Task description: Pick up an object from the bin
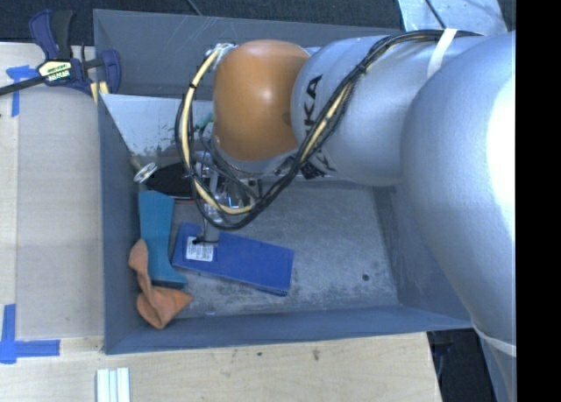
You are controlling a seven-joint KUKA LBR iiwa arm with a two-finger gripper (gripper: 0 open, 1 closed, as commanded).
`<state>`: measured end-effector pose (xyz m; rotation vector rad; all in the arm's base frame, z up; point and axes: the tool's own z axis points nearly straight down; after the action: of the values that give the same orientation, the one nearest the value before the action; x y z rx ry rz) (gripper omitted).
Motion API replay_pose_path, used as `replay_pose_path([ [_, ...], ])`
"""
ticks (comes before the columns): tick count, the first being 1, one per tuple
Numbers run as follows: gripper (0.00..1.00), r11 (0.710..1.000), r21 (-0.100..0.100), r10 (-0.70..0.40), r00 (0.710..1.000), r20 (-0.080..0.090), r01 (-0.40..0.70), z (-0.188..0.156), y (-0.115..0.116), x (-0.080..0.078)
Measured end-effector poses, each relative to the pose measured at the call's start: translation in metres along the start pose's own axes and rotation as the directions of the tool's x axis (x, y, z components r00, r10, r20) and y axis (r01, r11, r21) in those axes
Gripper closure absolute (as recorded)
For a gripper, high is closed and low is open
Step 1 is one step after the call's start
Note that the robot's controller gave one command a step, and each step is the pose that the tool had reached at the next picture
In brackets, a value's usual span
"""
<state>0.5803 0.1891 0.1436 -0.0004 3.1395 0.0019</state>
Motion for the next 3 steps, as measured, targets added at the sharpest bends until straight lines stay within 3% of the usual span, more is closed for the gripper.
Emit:
replay_pose_path([
  [1, 0.00, 0.999, 0.000, -0.045, 0.999, 0.002, 0.045, 0.026, -0.031, -0.004],
  [2, 0.00, 0.991, 0.001, -0.137, 0.991, 0.004, 0.137, 0.028, -0.068, -0.036],
  [3, 0.00, 0.999, 0.000, -0.034, 0.999, 0.000, 0.034, -0.009, -0.053, -0.030],
])
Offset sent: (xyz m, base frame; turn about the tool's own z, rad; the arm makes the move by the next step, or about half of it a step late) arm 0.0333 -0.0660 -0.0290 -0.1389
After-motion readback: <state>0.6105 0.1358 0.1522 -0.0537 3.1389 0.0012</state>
